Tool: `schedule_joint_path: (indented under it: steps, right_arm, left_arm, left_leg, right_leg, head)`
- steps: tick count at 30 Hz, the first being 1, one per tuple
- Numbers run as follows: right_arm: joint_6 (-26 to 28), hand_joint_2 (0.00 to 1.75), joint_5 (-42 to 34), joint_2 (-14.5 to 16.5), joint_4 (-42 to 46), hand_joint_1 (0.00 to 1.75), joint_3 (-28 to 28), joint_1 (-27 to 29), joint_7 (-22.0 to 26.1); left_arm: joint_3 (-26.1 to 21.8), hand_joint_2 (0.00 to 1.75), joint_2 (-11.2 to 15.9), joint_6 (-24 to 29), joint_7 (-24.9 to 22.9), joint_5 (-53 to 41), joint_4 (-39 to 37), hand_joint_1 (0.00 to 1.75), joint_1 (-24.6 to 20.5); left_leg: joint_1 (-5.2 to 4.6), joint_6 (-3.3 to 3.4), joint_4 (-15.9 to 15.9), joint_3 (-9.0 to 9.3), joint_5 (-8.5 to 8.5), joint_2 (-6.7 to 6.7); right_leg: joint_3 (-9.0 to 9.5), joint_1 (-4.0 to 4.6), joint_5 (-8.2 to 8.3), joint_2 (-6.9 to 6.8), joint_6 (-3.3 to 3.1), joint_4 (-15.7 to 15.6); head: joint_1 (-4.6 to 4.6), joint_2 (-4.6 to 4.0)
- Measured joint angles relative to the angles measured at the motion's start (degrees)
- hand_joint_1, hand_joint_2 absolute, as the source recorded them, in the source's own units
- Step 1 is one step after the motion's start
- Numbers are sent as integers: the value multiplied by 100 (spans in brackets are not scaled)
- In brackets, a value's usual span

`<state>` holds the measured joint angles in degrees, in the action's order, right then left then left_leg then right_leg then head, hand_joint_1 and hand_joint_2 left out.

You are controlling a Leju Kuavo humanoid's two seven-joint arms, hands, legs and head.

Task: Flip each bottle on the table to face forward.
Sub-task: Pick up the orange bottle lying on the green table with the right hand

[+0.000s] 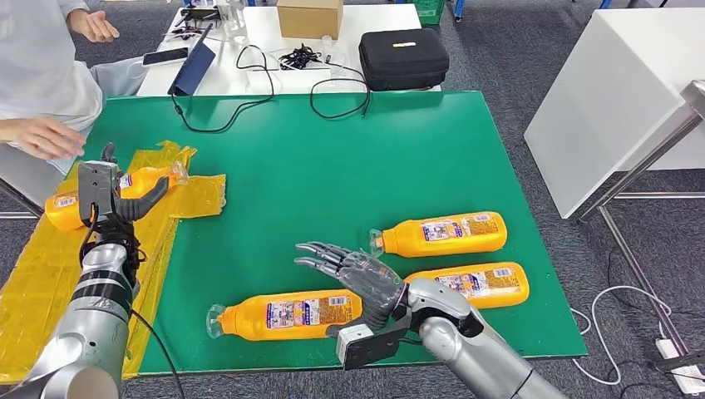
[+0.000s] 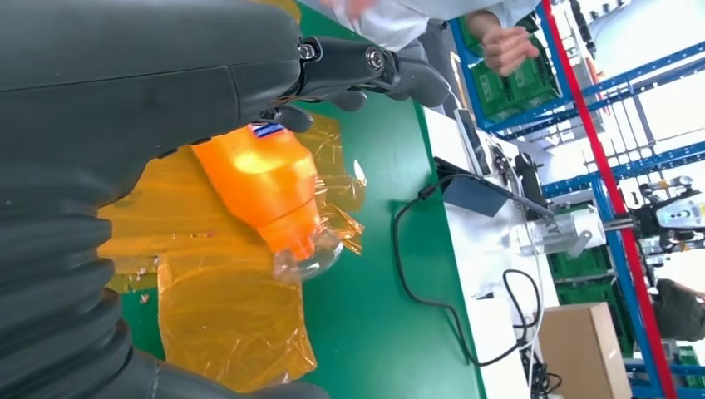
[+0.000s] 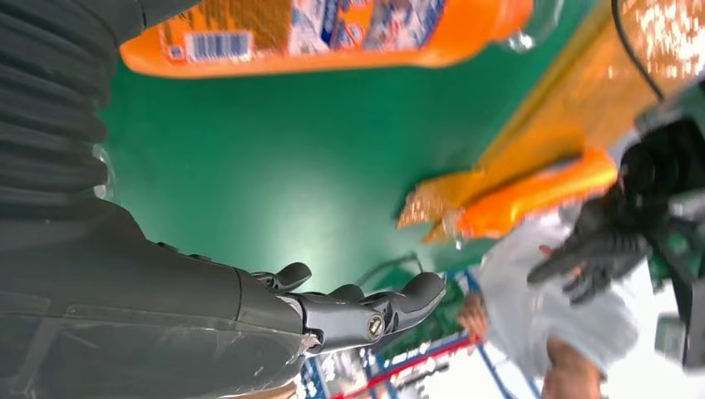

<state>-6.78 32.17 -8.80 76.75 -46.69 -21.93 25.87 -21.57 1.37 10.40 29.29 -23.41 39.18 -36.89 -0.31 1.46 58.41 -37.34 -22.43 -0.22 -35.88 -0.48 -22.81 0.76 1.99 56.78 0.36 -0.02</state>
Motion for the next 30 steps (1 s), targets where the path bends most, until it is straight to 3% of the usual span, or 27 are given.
schedule_joint_path:
  steps: [12, 30]
  right_arm:
    - [-267, 175, -294, -136, -297, 0, -464, -377, -66]
    - [-641, 175, -1005, 669, -1639, 0, -1187, -868, -243]
  left_arm:
    - [209, 175, -65, 84, 69, 228, -167, 0, -31]
    - [472, 175, -192, 143, 63, 486, -490, 0, -219]
  left_leg:
    - [0, 0, 0, -1, 0, -1]
    - [1, -1, 0, -1, 1, -1]
  right_leg:
    - [1, 0, 0, 0, 0, 0]
    - [1, 1, 0, 0, 0, 1]
  head:
    - [2, 0]
    - [1, 0]
